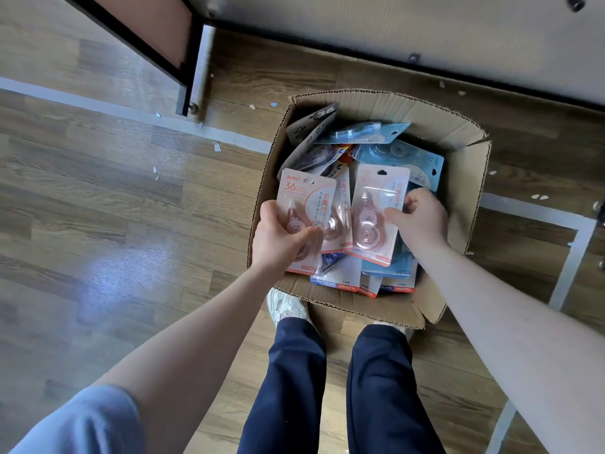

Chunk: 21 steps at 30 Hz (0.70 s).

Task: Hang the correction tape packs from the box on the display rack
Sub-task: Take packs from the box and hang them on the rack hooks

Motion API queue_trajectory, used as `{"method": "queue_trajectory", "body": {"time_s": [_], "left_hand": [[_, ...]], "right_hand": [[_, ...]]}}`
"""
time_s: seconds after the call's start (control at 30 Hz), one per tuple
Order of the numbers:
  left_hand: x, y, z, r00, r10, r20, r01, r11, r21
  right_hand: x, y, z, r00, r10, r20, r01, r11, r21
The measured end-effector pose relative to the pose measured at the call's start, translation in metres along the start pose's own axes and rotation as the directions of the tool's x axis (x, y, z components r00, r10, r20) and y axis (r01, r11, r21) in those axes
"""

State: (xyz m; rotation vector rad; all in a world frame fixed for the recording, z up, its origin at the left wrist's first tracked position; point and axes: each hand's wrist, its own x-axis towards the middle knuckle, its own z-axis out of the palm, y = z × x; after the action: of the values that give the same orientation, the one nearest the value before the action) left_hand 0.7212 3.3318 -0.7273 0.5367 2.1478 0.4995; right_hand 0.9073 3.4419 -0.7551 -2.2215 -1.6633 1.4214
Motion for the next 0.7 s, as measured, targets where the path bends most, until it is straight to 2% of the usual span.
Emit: {"method": "queue_trajectory", "body": {"time_s": [0.23,0.5,0.7], "left_hand": [[-0.012,0.037,-0.019,0.999,0.03,-0.013,-0.03,0.999,-0.03],[-0.035,0.083,-0.047,0.998,0.051,-0.03,-0.054,0.993,-0.103],[-0.058,0.127,-0.069,0.991,0.124,-0.046,-0.131,0.976,-0.175]], "right_hand": [[-0.009,-0.018,-0.039,0.997,-0.043,0.066,0.038,0.996,0.077],[-0.035,-0.055,-0.103,0.999,-0.036,-0.016,0.038,0.991,0.127],[-0.06,-0.088,-0.149,0.997,-0.068,-0.044,0.075,0.982,0.171]]}}
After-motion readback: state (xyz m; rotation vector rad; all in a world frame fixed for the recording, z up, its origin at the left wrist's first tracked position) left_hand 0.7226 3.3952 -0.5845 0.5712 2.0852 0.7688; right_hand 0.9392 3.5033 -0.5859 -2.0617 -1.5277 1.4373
